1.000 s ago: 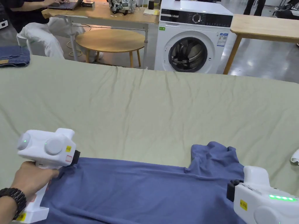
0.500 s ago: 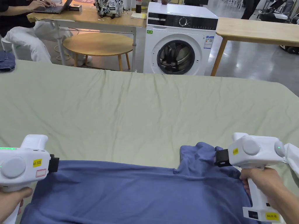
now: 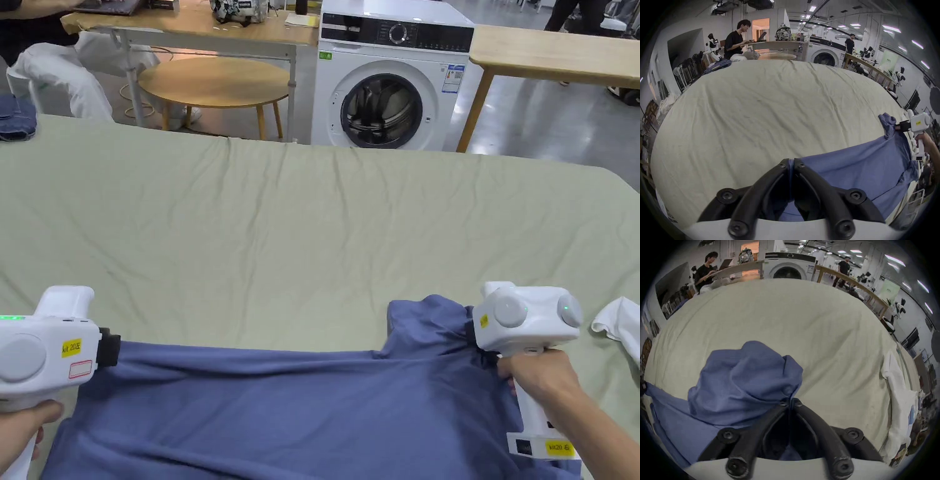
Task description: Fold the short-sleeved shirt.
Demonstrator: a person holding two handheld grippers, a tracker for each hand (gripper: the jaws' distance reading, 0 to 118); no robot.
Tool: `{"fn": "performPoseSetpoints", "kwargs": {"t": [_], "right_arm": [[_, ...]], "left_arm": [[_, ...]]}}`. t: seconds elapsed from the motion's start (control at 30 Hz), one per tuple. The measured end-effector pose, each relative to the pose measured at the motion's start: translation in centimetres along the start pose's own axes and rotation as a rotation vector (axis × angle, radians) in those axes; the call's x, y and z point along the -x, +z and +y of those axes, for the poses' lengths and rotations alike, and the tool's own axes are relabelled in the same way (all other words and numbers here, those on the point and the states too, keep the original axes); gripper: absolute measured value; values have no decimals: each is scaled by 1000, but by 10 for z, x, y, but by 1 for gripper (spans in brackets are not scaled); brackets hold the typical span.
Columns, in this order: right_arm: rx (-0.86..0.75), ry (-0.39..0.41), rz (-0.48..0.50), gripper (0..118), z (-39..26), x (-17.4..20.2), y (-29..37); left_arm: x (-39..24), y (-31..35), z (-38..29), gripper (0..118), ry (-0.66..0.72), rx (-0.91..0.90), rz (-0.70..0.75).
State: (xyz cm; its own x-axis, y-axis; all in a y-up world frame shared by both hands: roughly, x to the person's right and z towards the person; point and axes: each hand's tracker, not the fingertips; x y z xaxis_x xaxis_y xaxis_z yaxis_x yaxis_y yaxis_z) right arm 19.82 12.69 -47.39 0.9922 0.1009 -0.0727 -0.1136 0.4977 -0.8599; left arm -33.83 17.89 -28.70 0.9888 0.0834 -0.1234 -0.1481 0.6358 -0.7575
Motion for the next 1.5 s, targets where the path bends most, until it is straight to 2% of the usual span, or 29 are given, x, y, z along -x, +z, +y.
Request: {"fn": "performPoseSetpoints", "kwargs": {"t": [0.07,0.33,0.53,0.73,0.93,1.13,1.3,1.5], "right_arm": [[-47,-38,15,0,-5,-4,19],[-186,-35,53,0,-35,-14,112],[-247,-66,80,0,-76,-35,176],[-270,-32,89,0,-120,-46,224],[-216,7,71,0,-170,-51,229],[-82,18,44,0,-217,-51,210],[14,37,27,0,-239,-53,188],[101,68,12,0,-254,-49,170]], "left_arm": [[0,6,-1,0,1,-8,-6],[10,47,-4,0,22,-80,-28],[18,87,-21,0,34,-122,-50],[27,119,-55,0,50,-137,-94],[26,128,-101,0,26,-53,-119],[26,114,-144,0,27,59,-100],[25,93,-160,0,21,172,-76],[23,82,-166,0,3,219,-51]]}}
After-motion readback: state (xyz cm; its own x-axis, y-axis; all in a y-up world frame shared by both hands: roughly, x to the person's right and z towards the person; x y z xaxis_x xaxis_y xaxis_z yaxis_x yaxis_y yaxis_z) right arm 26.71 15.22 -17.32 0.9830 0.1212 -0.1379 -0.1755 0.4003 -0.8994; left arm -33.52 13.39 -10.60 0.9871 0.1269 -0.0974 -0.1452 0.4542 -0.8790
